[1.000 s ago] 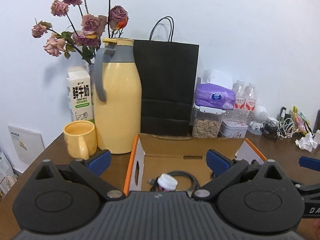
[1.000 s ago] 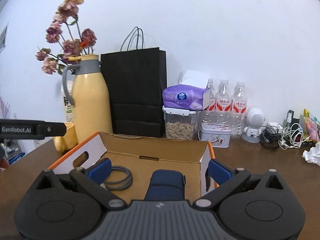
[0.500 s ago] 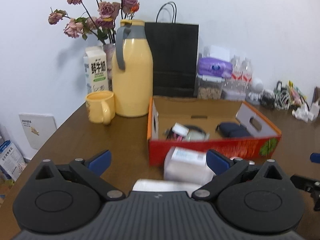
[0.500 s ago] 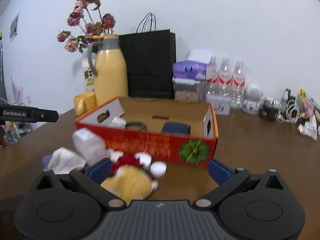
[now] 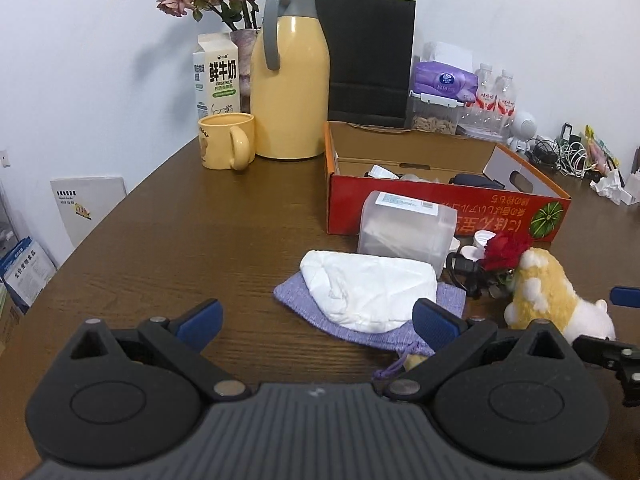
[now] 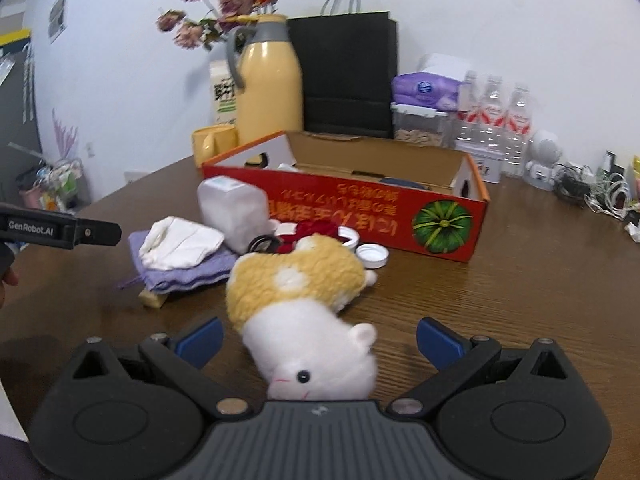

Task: Organize objects
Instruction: 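Move the right tool to the yellow-and-white plush toy and grasp it, then grasp the white cloth bundle on the purple pouch with the left tool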

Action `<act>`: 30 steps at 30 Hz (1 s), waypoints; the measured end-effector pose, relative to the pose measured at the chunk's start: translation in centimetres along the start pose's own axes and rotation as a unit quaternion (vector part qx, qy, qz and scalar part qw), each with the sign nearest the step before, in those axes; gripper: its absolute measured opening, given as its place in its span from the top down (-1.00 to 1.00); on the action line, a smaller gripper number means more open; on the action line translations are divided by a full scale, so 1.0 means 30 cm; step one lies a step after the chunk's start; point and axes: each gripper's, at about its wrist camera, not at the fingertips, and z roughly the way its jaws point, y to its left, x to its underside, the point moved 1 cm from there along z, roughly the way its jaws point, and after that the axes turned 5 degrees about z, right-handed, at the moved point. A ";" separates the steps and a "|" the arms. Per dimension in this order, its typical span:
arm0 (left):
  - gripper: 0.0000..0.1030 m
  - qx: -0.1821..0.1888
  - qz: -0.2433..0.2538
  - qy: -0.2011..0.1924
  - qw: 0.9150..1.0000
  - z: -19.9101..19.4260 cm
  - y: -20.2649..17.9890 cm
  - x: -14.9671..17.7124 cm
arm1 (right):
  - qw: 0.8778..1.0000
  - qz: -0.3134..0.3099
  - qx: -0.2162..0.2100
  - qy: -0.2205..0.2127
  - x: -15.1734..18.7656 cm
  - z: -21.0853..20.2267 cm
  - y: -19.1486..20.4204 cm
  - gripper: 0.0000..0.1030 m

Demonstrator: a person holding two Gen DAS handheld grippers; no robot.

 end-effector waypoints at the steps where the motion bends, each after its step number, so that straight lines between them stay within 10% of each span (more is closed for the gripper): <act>1: -1.00 0.000 -0.001 -0.001 1.000 -0.003 0.001 0.000 | 1.000 -0.005 -0.003 0.005 -0.002 0.010 0.003 -1.00; 14: -1.00 0.008 -0.009 -0.002 1.000 -0.005 0.002 0.004 | 0.997 -0.017 -0.048 0.055 -0.043 0.157 0.008 -0.99; 20: -1.00 0.007 -0.015 0.001 1.000 0.002 0.010 0.010 | 0.997 -0.001 -0.064 0.050 -0.036 0.157 -0.001 -0.43; 30: -1.00 0.009 -0.015 0.009 1.000 0.026 -0.001 0.013 | 0.999 -0.013 -0.046 0.012 -0.019 0.103 0.016 -0.22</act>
